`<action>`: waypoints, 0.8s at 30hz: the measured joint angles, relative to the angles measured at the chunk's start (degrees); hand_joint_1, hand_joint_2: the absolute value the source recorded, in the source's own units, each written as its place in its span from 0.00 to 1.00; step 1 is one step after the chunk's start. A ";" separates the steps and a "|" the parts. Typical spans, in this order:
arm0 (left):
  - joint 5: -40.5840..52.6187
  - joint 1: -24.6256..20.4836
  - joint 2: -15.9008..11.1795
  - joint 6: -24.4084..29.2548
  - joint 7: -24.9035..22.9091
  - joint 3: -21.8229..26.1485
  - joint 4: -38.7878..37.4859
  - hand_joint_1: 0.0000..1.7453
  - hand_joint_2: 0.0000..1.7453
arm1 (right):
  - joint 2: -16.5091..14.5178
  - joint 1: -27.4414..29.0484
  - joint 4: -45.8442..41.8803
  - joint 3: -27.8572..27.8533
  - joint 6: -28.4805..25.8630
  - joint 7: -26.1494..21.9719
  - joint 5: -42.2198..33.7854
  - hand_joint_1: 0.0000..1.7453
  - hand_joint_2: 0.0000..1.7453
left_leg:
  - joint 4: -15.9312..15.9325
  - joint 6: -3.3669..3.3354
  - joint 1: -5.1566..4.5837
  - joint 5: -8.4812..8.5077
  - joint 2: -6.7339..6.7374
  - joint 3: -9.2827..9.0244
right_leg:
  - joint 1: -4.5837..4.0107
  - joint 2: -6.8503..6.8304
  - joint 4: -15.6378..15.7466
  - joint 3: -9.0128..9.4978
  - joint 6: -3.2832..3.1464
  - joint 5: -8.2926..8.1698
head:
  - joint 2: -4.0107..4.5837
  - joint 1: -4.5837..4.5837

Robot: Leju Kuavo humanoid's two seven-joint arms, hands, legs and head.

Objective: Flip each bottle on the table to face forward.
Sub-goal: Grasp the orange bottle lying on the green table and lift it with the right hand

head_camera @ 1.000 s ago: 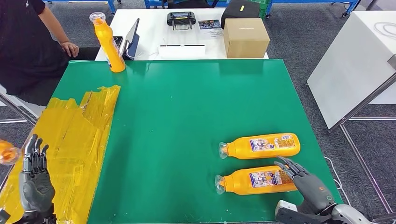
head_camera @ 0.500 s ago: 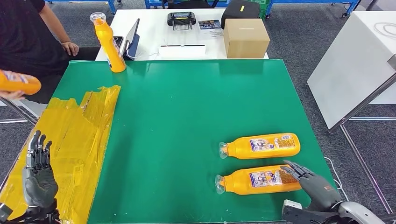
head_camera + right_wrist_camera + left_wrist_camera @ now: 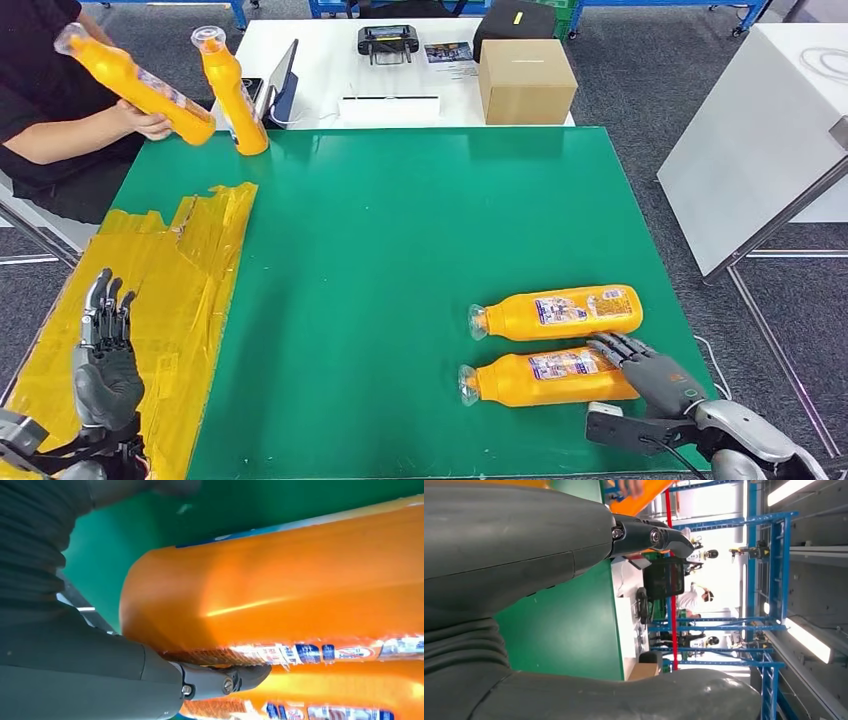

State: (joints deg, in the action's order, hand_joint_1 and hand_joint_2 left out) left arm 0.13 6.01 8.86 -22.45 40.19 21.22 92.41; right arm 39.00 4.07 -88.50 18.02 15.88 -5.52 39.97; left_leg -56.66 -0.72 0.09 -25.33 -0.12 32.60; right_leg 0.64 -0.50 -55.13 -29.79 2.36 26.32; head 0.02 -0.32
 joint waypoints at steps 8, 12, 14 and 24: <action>-0.87 -2.67 -1.00 -0.34 0.00 -1.33 -3.42 0.00 0.00 | 3.88 -6.66 4.91 6.18 6.04 -0.38 -5.55 1.00 1.00 | -0.02 0.00 0.00 0.00 0.10 -0.19 | 0.00 0.11 0.00 0.10 0.05 -0.03 | 0.00 -0.01; -1.42 -3.81 -1.52 -0.23 0.00 -2.08 -5.00 0.00 0.00 | 6.82 -7.53 5.17 8.87 7.21 0.21 -9.81 1.00 1.00 | -0.03 -0.01 0.00 0.00 0.01 -0.23 | 0.00 0.05 0.00 0.23 0.05 -0.03 | 0.00 -0.02; -1.65 -4.24 -1.75 -0.15 0.00 -2.30 -5.58 0.00 0.00 | 7.90 -7.35 5.11 9.62 6.72 0.85 -11.80 1.00 1.00 | -0.03 -0.01 0.00 0.00 0.01 -0.23 | 0.00 0.05 0.00 0.24 0.05 -0.03 | 0.00 -0.02; -3.17 -4.27 -2.19 -0.41 -0.12 -3.09 -7.19 0.00 0.00 | 5.14 -4.06 5.08 10.10 -4.12 -0.49 -13.52 1.00 1.00 | 0.00 -0.05 0.05 -0.11 0.47 -0.47 | -0.08 0.41 0.01 0.37 0.04 -0.04 | 0.00 -0.03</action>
State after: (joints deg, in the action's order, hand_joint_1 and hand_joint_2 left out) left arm -3.04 1.74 6.67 -22.86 40.07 18.13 85.21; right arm 44.14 0.01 -83.42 28.12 11.76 -6.01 26.45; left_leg -56.66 -0.77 0.13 -25.44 0.36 32.13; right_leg 0.56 -0.08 -55.12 -29.43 2.40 26.28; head 0.02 -0.35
